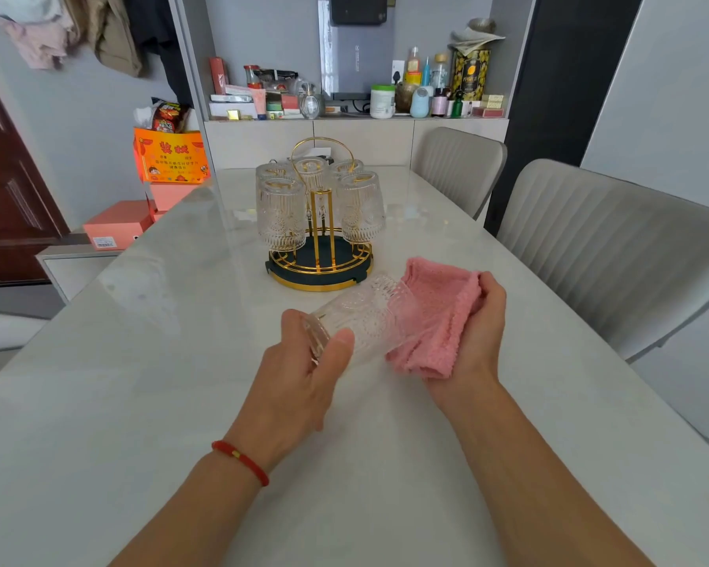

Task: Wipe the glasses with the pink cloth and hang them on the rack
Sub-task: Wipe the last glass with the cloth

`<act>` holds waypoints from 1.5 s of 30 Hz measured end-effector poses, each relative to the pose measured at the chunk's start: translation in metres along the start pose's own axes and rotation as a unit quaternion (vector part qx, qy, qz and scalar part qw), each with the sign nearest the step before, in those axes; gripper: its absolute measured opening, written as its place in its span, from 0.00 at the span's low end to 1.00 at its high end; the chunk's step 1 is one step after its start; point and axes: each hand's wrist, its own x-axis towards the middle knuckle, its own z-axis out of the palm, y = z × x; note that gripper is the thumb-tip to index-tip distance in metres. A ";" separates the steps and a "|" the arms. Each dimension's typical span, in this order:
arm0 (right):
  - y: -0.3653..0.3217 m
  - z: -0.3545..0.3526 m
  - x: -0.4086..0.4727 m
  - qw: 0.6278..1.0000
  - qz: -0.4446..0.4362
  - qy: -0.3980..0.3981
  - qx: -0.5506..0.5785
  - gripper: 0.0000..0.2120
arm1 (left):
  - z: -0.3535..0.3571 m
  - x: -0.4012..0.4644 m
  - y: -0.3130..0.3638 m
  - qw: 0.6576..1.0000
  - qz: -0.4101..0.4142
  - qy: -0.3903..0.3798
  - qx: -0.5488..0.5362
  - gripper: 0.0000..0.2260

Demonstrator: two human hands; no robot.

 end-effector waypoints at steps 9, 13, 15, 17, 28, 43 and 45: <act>0.010 0.007 -0.006 0.978 -0.016 -0.033 -0.207 0.27 | 0.000 0.010 -0.012 0.985 -0.074 -0.009 -0.154 0.14; 0.018 0.015 -0.022 0.924 -0.059 -0.100 -0.364 0.30 | -0.003 0.013 -0.013 0.974 -0.107 0.036 -0.196 0.19; 0.019 0.018 -0.031 0.917 -0.049 -0.139 -0.371 0.34 | -0.009 0.017 -0.014 0.961 -0.141 0.069 -0.228 0.20; 0.023 0.016 -0.036 0.903 -0.022 -0.197 -0.380 0.29 | -0.016 0.020 -0.013 0.950 -0.171 0.093 -0.246 0.20; 0.043 0.013 -0.054 0.742 -0.051 -0.413 -0.525 0.34 | -0.049 0.020 -0.012 0.971 -0.167 -0.012 -0.173 0.19; 0.031 0.025 -0.071 0.891 0.281 -0.239 -0.264 0.44 | -0.044 0.022 -0.024 0.988 0.048 0.103 -0.108 0.24; 0.031 0.027 -0.070 0.908 0.303 -0.219 -0.189 0.38 | -0.047 0.023 -0.033 0.984 0.143 0.100 -0.043 0.25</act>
